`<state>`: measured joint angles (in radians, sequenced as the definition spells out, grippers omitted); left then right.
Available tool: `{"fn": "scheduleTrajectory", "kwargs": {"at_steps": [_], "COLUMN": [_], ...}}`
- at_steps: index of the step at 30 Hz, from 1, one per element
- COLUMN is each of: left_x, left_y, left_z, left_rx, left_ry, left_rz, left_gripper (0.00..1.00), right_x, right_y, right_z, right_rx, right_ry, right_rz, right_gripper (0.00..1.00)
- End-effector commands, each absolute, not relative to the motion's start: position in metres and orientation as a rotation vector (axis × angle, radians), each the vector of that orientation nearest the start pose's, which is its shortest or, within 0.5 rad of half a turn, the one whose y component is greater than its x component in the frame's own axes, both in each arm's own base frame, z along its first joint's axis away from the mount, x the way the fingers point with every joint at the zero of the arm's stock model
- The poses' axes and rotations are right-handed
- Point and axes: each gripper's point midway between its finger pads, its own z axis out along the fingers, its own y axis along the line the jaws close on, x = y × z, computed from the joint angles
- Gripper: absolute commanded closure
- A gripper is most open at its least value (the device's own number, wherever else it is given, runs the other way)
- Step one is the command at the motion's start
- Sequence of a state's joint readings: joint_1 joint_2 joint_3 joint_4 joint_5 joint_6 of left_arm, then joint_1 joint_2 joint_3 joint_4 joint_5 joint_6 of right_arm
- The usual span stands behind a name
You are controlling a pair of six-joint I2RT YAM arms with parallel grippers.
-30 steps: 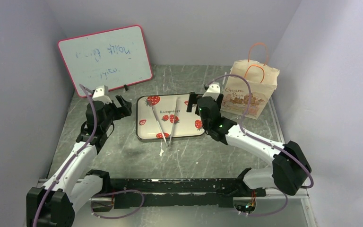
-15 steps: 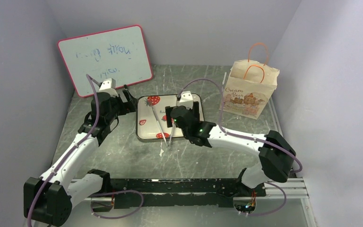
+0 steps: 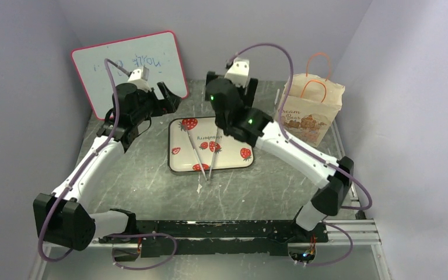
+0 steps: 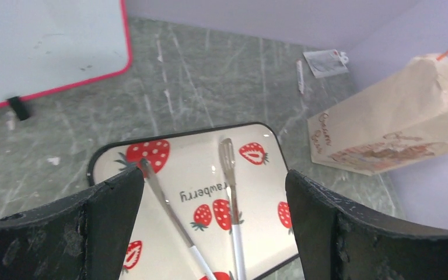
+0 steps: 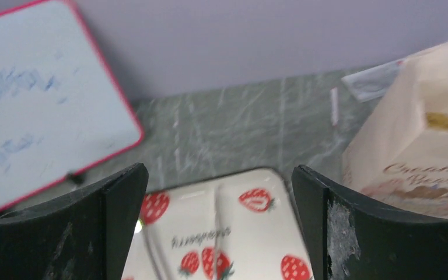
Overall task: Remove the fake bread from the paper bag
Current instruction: Pick up the paper bag from the center of the board.
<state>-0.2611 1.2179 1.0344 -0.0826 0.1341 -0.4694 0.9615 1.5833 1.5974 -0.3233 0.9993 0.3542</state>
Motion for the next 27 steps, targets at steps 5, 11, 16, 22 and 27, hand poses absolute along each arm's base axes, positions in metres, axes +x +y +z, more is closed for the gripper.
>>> {"fn": "scheduleTrajectory", "kwargs": {"at_steps": [5,11,16,22,27], "left_x": [0.369,0.358,0.348,0.338,0.332], "left_y": [-0.190,-0.193,-0.189,-0.187,-0.184], "left_z": [0.275,0.252,0.236,0.219,0.204], "left_rx": [0.045,0.073,0.064,0.060,0.046], "left_ry": [1.917,1.987,2.040,2.106,2.164], "left_rz": [-0.808,-0.829,-0.817,-0.812,-0.794], "left_gripper": [0.04,0.04,0.04,0.04,0.04], "right_x": [0.412,0.438,0.453,0.463,0.466], "right_y": [0.201,0.165,0.134,0.099,0.082], "right_z": [0.358,0.371,0.373,0.366,0.348], "right_rx": [0.201,0.242,0.281,0.339,0.372], "right_ry": [1.752,1.737,1.744,1.786,1.854], "right_rz": [-0.355,-0.491,-0.585,-0.648,-0.651], "right_gripper": [0.00,0.00,0.00,0.00,0.00]}}
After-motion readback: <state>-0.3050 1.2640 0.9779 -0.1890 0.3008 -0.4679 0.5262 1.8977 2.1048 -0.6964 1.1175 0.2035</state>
